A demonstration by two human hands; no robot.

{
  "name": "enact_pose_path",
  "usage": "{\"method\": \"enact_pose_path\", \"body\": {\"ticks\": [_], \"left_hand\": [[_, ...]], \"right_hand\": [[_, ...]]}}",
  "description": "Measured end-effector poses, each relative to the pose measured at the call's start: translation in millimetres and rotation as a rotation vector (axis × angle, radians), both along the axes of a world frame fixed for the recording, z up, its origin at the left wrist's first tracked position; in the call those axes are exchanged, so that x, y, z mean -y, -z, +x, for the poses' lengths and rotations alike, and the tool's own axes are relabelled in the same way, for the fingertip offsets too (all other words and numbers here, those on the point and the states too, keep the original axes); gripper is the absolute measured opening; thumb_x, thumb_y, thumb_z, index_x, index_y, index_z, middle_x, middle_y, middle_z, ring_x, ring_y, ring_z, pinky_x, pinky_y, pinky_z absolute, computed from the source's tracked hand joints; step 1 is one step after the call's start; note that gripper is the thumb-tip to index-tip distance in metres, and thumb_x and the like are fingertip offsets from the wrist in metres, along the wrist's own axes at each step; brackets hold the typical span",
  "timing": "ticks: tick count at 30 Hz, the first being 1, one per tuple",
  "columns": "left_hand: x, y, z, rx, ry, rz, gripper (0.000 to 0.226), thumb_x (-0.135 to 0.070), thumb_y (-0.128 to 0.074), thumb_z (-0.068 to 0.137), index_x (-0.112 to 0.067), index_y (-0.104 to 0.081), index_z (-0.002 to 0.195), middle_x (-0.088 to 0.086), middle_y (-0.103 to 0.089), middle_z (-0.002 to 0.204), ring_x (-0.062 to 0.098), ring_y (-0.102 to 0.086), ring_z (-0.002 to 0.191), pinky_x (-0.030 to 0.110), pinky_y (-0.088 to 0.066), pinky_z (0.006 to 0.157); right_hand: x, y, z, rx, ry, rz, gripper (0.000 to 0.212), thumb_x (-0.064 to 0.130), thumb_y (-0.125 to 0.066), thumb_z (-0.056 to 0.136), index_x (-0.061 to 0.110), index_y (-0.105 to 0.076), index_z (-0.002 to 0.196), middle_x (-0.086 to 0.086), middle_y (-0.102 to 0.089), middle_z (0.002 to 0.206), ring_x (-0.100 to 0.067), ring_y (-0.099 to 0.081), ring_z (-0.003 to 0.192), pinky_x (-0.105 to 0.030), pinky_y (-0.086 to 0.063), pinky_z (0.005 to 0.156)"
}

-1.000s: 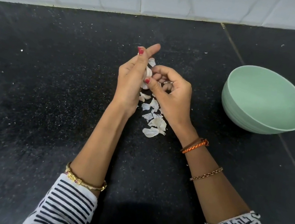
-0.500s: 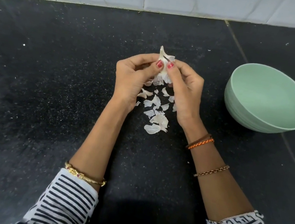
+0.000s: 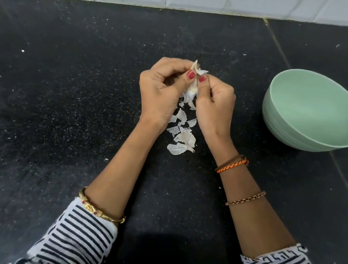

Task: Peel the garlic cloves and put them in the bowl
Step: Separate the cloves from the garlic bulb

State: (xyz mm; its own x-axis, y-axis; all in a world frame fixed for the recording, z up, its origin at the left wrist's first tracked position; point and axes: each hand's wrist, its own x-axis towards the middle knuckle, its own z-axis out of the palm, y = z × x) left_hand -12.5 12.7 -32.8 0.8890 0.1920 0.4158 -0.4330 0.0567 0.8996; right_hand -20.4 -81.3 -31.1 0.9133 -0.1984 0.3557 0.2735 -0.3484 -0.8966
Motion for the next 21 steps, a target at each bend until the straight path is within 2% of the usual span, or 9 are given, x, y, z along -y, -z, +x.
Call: {"method": "enact_pose_path", "body": {"ticks": [3, 6, 8, 10, 12, 15, 18, 21], "left_hand": [[2.8, 2.7, 0.7, 0.02, -0.028, -0.019, 0.019, -0.003, -0.066, 0.077, -0.009, -0.069, 0.095, -0.011, -0.065, 0.08, 0.003, -0.062, 0.082, 0.022, -0.05, 0.074], [9.6, 4.0, -2.3, 0.059, 0.014, 0.04, 0.019, 0.001, -0.064, 0.079, -0.009, -0.068, 0.094, -0.009, -0.065, 0.083, 0.002, -0.062, 0.082, 0.021, -0.049, 0.076], [10.9, 2.2, -2.6, 0.046, 0.042, 0.011, 0.022, 0.003, -0.062, 0.08, -0.006, -0.065, 0.099, -0.003, -0.064, 0.085, 0.002, -0.062, 0.081, 0.02, -0.049, 0.075], [9.0, -0.9, -2.2, 0.016, 0.063, -0.063, 0.023, 0.005, -0.06, 0.081, -0.007, -0.064, 0.1, 0.0, -0.064, 0.084, 0.002, -0.061, 0.077, 0.018, -0.048, 0.073], [5.9, -3.0, -1.6, -0.034, 0.072, -0.147, 0.023, 0.007, -0.057, 0.083, -0.012, -0.065, 0.094, -0.004, -0.065, 0.081, 0.002, -0.06, 0.072, 0.017, -0.047, 0.069], [2.7, -3.8, 0.9, -0.156, 0.036, -0.227, 0.022, 0.005, -0.054, 0.086, -0.015, -0.063, 0.086, 0.001, -0.061, 0.084, 0.006, -0.056, 0.072, 0.02, -0.046, 0.067], [2.7, -6.1, 1.9, -0.262, 0.043, -0.339, 0.026, 0.009, -0.048, 0.089, -0.015, -0.057, 0.081, -0.001, -0.06, 0.083, 0.006, -0.055, 0.069, 0.019, -0.045, 0.062], [3.1, -8.0, 0.9, -0.281, 0.054, -0.399, 0.027, 0.011, -0.045, 0.089, -0.013, -0.054, 0.08, -0.008, -0.064, 0.074, 0.007, -0.058, 0.068, 0.018, -0.046, 0.059]], "right_hand": [[-4.6, -2.5, -0.2, -0.064, 0.032, 0.129, 0.042, 0.011, -0.049, 0.095, 0.01, -0.049, 0.053, 0.008, -0.041, 0.046, -0.005, -0.037, 0.047, -0.027, -0.034, 0.047], [-6.6, -6.8, 1.0, -0.197, 0.085, 0.477, 0.037, 0.01, -0.047, 0.095, 0.013, -0.059, 0.06, 0.006, -0.053, 0.05, -0.008, -0.049, 0.051, -0.022, -0.038, 0.05], [-5.7, -7.4, 1.1, -0.213, 0.078, 0.486, 0.036, 0.014, -0.047, 0.096, -0.002, -0.061, 0.067, -0.009, -0.051, 0.059, -0.019, -0.045, 0.058, -0.025, -0.037, 0.052], [-4.7, -6.4, 1.3, -0.184, 0.061, 0.456, 0.041, 0.019, -0.048, 0.097, -0.016, -0.059, 0.078, -0.016, -0.05, 0.062, -0.021, -0.042, 0.058, -0.025, -0.038, 0.051], [-1.1, -7.3, 2.0, -0.166, 0.074, 0.449, 0.039, 0.022, -0.05, 0.096, -0.008, -0.063, 0.075, -0.019, -0.056, 0.064, -0.016, -0.048, 0.057, -0.023, -0.042, 0.055], [8.2, -9.9, 3.6, -0.177, 0.07, 0.427, 0.024, 0.023, -0.052, 0.095, 0.014, -0.066, 0.077, 0.002, -0.063, 0.069, 0.003, -0.053, 0.056, -0.013, -0.043, 0.054], [10.9, -12.3, 3.3, -0.299, -0.059, 0.468, 0.021, 0.018, -0.049, 0.096, 0.011, -0.066, 0.087, 0.002, -0.062, 0.073, 0.001, -0.052, 0.059, -0.013, -0.045, 0.057], [8.0, -18.2, 1.5, -0.503, -0.195, 0.738, 0.024, 0.009, -0.04, 0.098, 0.005, -0.063, 0.095, -0.004, -0.061, 0.081, -0.007, -0.055, 0.066, -0.016, -0.048, 0.058]]}}
